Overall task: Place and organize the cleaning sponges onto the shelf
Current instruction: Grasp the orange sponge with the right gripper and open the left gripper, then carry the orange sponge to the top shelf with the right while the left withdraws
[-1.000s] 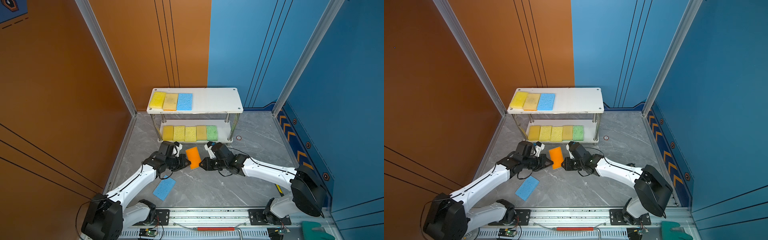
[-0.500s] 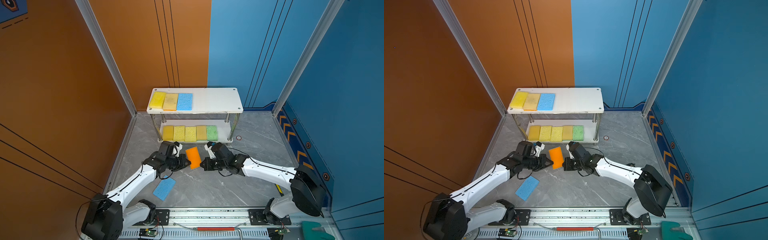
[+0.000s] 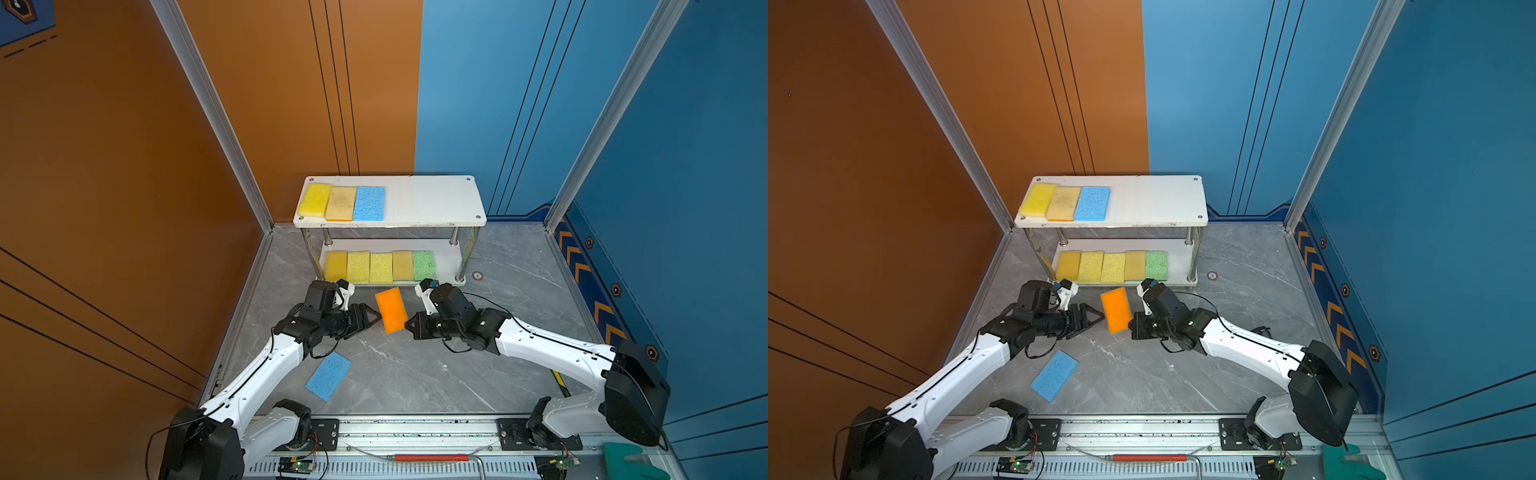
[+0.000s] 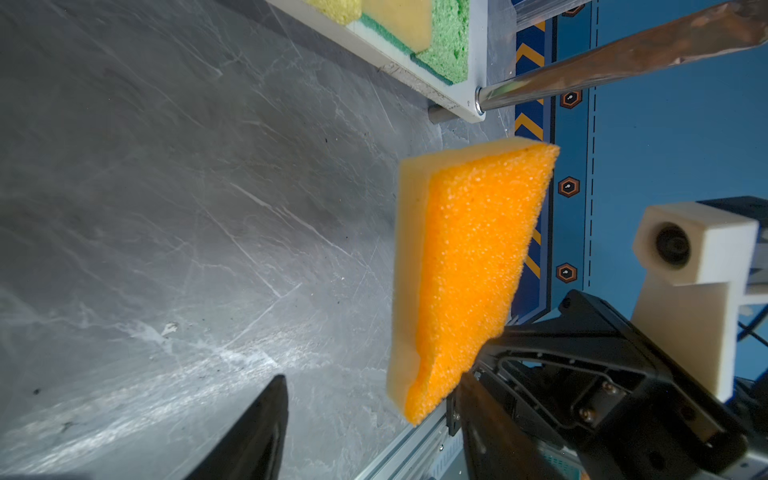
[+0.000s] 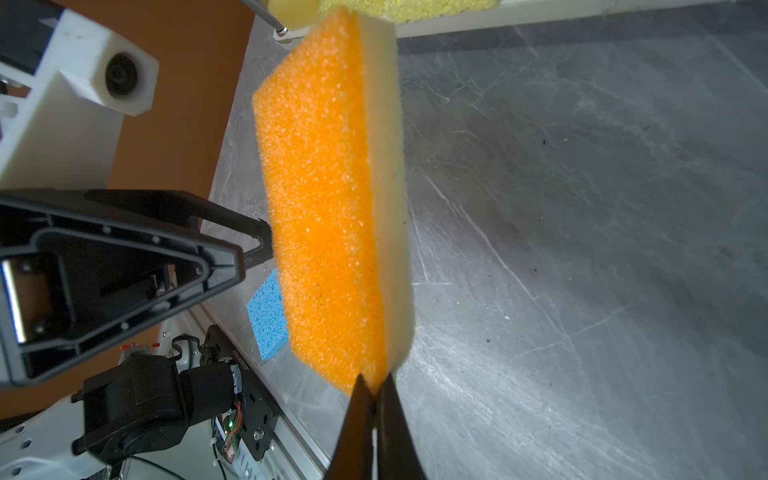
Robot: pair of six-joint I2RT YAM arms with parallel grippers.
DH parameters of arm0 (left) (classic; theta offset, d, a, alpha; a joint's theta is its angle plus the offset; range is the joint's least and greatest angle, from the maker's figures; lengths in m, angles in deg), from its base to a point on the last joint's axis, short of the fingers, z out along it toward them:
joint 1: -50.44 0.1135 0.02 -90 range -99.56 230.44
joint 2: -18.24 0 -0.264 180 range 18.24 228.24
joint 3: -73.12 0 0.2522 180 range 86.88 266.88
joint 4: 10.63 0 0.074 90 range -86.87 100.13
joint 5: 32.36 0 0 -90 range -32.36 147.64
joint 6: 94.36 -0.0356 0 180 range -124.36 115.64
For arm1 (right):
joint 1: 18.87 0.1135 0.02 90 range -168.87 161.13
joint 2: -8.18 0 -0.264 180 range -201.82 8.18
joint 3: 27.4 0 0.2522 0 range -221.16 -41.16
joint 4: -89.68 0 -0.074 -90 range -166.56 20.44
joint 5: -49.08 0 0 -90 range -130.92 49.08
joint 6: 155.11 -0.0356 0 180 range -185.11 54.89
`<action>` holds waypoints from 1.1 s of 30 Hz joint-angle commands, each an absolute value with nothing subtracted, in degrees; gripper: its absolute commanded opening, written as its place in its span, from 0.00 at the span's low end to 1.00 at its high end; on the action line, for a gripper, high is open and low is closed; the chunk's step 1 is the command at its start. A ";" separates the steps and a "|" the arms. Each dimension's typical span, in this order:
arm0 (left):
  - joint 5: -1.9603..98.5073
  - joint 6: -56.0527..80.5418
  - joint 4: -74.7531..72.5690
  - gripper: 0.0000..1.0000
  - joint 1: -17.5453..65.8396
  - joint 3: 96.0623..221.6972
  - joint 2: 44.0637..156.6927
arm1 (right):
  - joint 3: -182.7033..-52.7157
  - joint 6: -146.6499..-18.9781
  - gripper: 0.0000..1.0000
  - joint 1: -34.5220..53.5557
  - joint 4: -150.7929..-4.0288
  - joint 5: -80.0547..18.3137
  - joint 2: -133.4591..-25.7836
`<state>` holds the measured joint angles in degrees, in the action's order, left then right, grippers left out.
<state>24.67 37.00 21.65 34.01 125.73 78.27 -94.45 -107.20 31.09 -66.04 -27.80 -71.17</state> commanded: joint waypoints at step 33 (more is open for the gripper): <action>31.74 9.28 39.19 0.84 52.44 132.02 68.05 | -140.47 -104.06 0.00 15.70 -47.29 -21.38 -72.89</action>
